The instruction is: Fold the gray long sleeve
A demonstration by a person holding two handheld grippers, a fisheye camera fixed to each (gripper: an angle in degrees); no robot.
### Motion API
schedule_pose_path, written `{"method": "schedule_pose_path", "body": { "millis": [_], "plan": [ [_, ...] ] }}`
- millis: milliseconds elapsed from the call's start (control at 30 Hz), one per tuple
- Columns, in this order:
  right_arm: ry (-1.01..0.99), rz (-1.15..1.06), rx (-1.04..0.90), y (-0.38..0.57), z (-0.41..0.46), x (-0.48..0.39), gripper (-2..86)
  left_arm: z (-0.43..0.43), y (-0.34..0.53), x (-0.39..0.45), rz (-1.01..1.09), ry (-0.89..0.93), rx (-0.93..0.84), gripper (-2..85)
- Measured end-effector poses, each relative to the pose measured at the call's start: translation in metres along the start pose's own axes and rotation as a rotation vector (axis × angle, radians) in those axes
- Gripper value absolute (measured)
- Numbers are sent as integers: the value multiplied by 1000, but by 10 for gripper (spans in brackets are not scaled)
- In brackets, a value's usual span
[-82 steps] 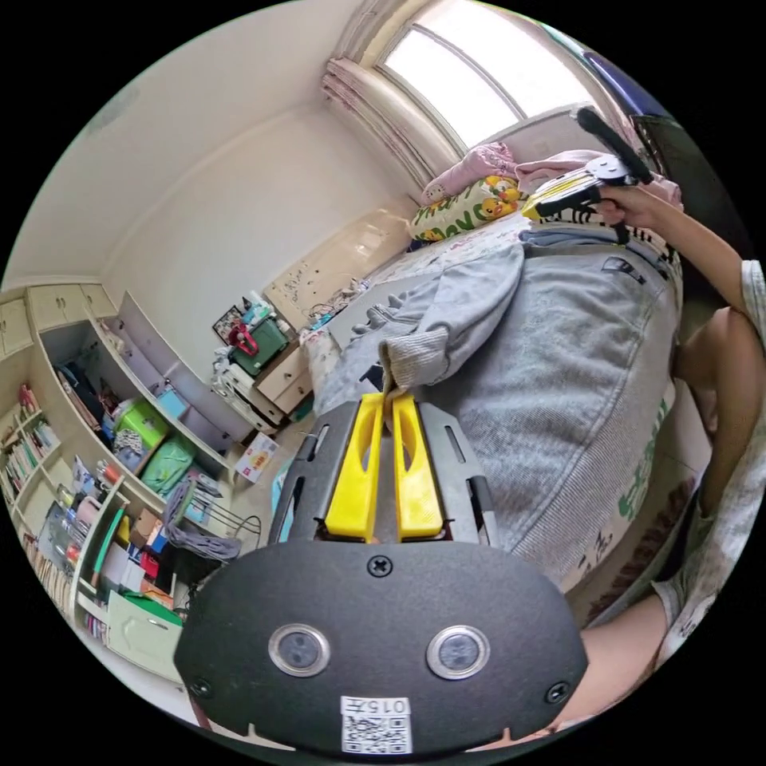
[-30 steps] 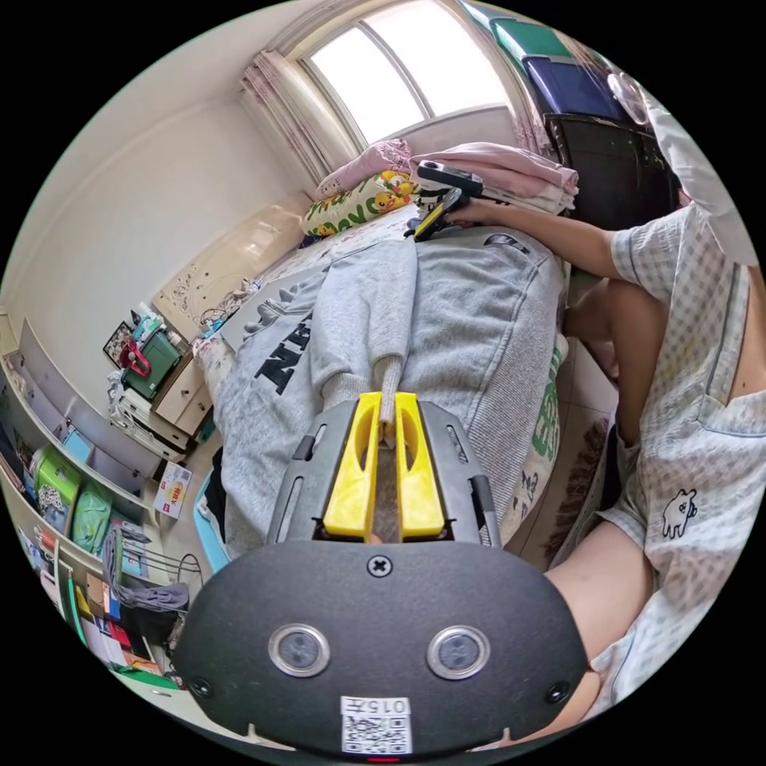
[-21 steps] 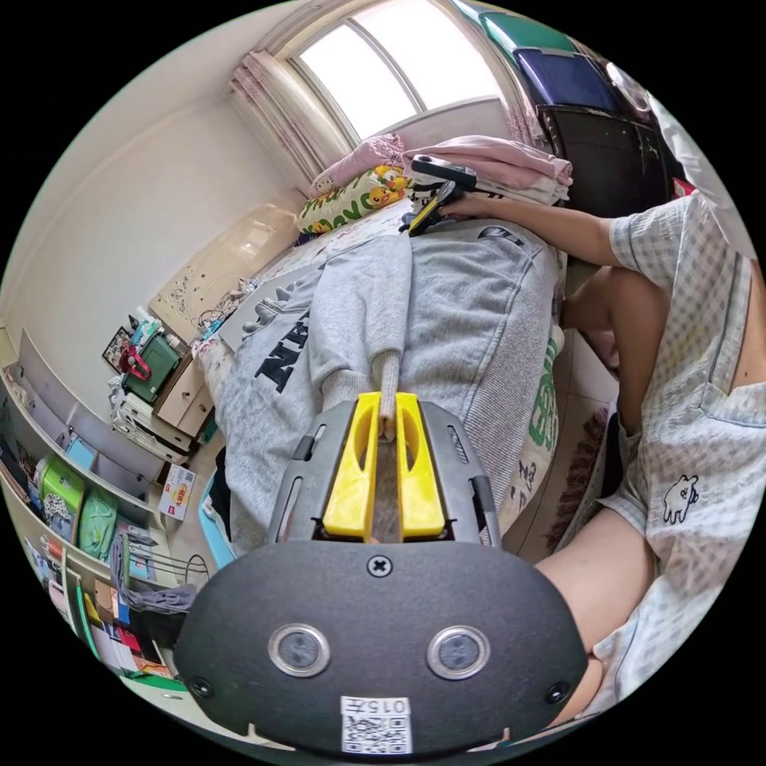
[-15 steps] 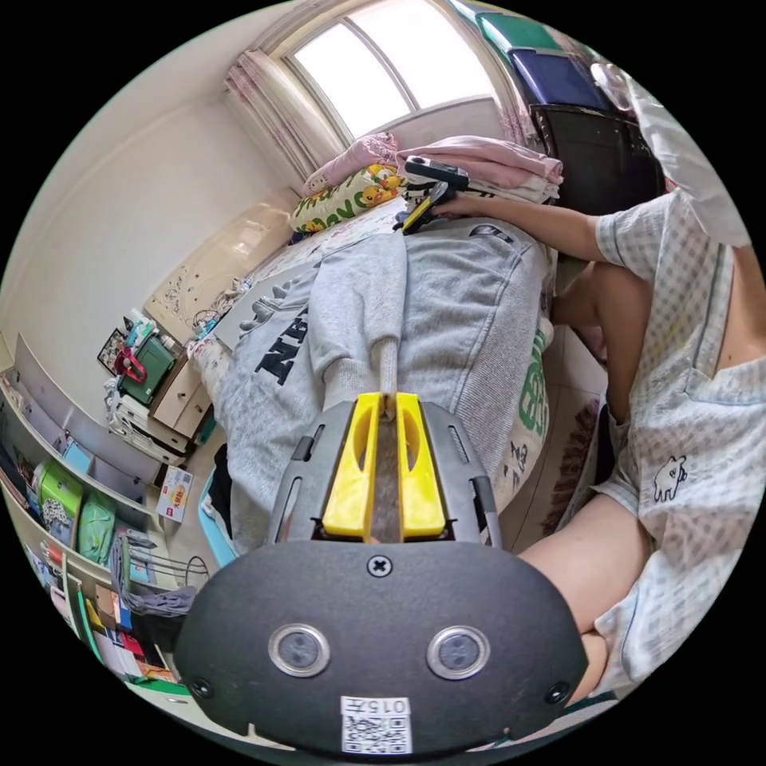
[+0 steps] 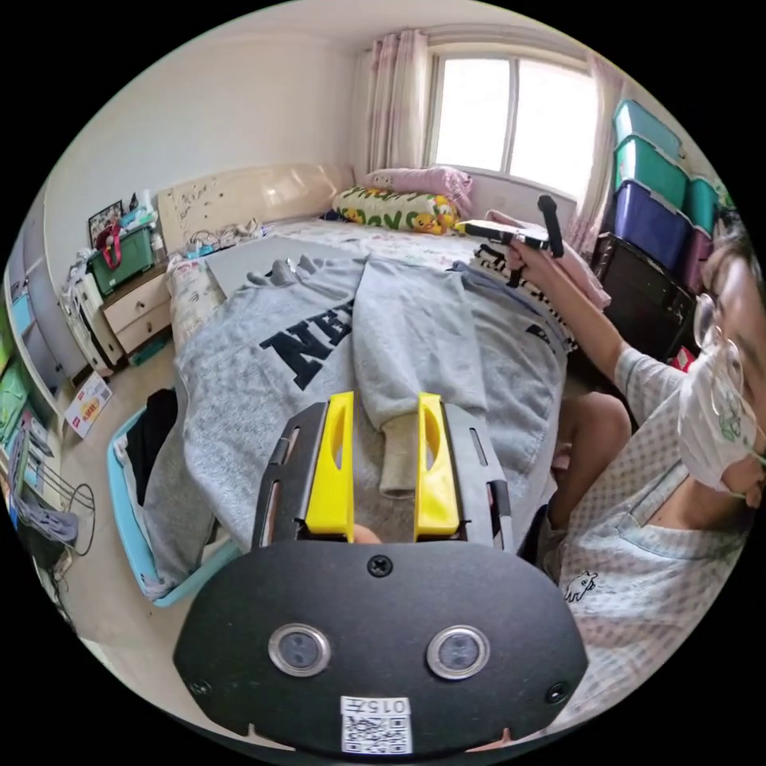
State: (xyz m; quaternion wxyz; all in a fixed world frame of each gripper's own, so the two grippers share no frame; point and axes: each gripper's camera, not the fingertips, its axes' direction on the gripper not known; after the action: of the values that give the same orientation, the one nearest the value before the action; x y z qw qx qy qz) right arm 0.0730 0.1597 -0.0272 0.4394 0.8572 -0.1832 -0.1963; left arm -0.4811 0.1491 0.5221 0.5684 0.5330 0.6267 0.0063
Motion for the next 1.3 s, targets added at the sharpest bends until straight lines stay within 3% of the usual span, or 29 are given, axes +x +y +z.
{"method": "schedule_pose_path", "body": {
  "millis": [267,367,567,900,1300],
  "plan": [
    [4,13,-323,-49,167,-40,51,43,34,-40,-61,192,4,72],
    [18,-5,-550,-50,220,-49,32,52,40,-43,-65,217,5,69],
    [74,-62,-525,-43,226,-73,4,52,53,-17,-23,134,28,66],
    [376,-253,-469,-24,221,-133,-10,44,64,27,9,38,30,68],
    [228,-119,-513,20,127,-157,-10,20,73,73,10,-36,49,82]
  ]
}}
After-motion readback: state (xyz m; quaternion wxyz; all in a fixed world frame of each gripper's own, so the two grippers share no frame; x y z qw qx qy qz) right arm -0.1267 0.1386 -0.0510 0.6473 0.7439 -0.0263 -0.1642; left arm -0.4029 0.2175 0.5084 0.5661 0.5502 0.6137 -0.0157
